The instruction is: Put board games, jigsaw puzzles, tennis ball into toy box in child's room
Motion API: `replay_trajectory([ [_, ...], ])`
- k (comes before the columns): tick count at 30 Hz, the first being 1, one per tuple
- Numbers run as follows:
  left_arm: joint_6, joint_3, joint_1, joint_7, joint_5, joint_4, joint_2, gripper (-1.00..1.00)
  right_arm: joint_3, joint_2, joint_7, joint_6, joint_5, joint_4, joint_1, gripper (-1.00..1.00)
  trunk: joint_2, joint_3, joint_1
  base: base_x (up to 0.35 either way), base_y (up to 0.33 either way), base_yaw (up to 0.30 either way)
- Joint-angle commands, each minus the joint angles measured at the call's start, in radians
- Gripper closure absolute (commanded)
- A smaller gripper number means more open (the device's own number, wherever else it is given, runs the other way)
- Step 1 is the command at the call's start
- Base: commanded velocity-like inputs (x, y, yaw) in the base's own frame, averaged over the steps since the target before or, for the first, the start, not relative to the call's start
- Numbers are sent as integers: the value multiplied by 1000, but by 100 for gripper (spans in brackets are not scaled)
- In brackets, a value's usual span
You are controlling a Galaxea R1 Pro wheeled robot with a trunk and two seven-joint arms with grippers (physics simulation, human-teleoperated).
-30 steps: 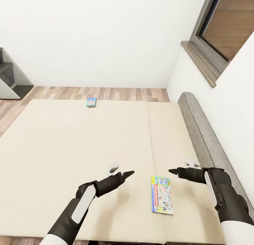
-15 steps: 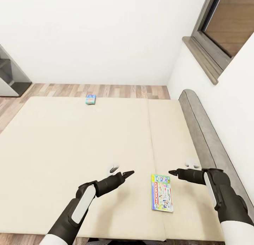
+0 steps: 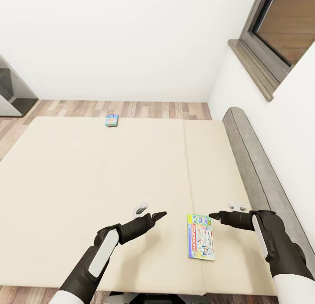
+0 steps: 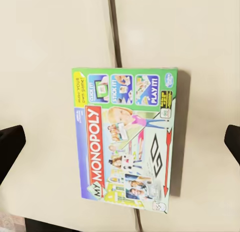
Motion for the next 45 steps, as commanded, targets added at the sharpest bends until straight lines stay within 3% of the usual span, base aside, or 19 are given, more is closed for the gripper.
replay_trajectory([
  [1, 6, 1, 0, -3, 4, -1, 0, -100, -1, 0, 8, 4, 8, 0, -1, -100, -1, -2, 0, 0, 0, 0],
  [16, 6, 0, -1, -73, 4, -3, 0, -100, -2, 0, 8, 4, 7, 3, -1, -100, -1, -27, 0, 0, 0, 0],
  [30, 6, -1, 0, -89, 4, -37, 0, -100, -2, 0, 10, 2, 5, -1, -1, -100, -1, -48, 0, 0, 0, 0],
  [45, 5, -2, 0, -107, 4, -67, 0, -100, -4, 0, 11, 2, 5, -3, -1, -100, -1, -54, 0, 0, 0, 0],
])
